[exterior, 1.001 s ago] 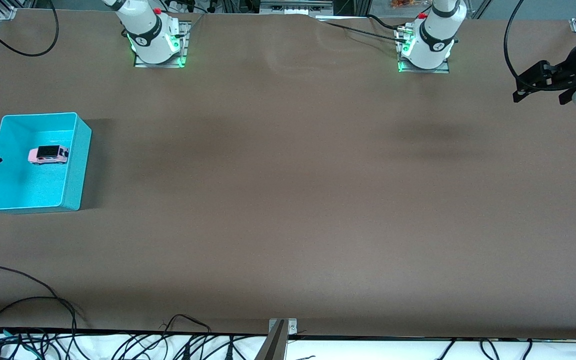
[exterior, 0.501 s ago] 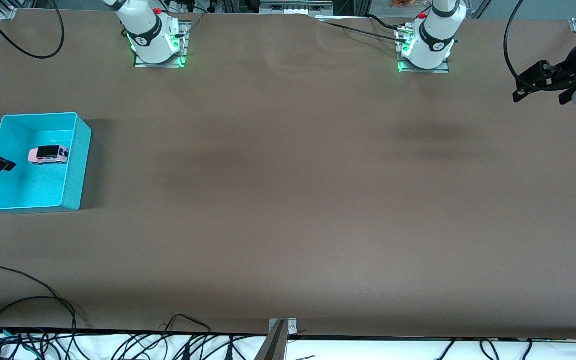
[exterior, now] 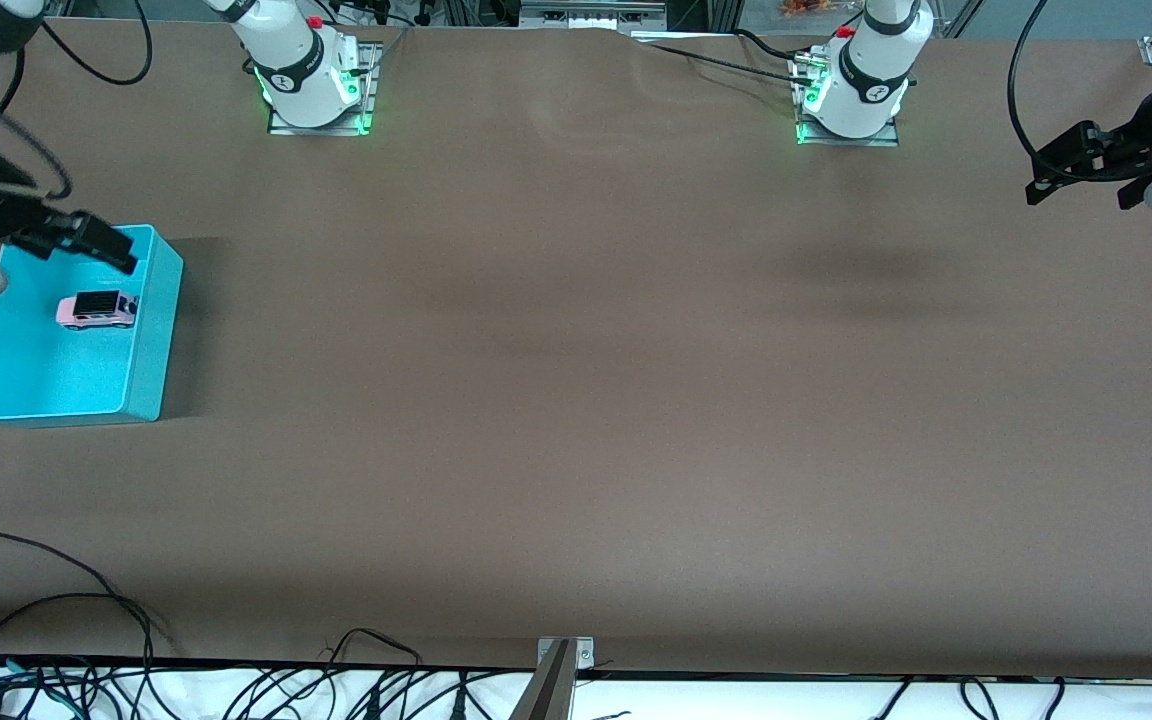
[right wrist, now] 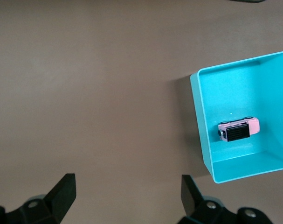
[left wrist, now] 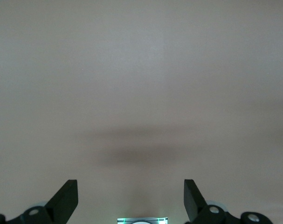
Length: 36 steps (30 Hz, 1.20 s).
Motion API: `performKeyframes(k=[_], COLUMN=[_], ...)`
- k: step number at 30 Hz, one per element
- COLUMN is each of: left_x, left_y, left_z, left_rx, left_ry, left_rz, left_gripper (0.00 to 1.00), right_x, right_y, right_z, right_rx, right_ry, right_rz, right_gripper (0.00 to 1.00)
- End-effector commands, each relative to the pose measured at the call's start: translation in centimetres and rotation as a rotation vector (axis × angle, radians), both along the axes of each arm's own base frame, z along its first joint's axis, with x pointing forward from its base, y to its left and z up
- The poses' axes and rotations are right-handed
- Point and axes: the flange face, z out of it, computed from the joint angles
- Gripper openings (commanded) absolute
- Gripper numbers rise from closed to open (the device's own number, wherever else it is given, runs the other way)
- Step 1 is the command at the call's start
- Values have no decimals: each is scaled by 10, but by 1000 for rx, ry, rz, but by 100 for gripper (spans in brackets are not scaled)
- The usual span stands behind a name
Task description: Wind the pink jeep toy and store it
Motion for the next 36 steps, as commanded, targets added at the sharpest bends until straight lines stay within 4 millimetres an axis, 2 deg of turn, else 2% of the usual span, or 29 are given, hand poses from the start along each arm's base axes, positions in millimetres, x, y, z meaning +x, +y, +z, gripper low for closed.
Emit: performKeyframes(k=[1,8,11,36], left_x=[2,2,2,2], left_y=[-3,-3,-3,-3], left_z=[6,6,6,6], left_rx=[-18,-18,-18,-18], left_ry=[1,1,1,1], left_rz=[-4,-4,-4,-2], left_gripper=[100,100,100,100], right_x=[-24,-25,-25,-23], right_y=[3,7,19,17], right_z=[-1,-1,-2,-2], right_rx=[-13,36,27,-3], right_ry=[19,45,55,52], right_rz=[55,50,72,80], right_gripper=[100,100,100,100])
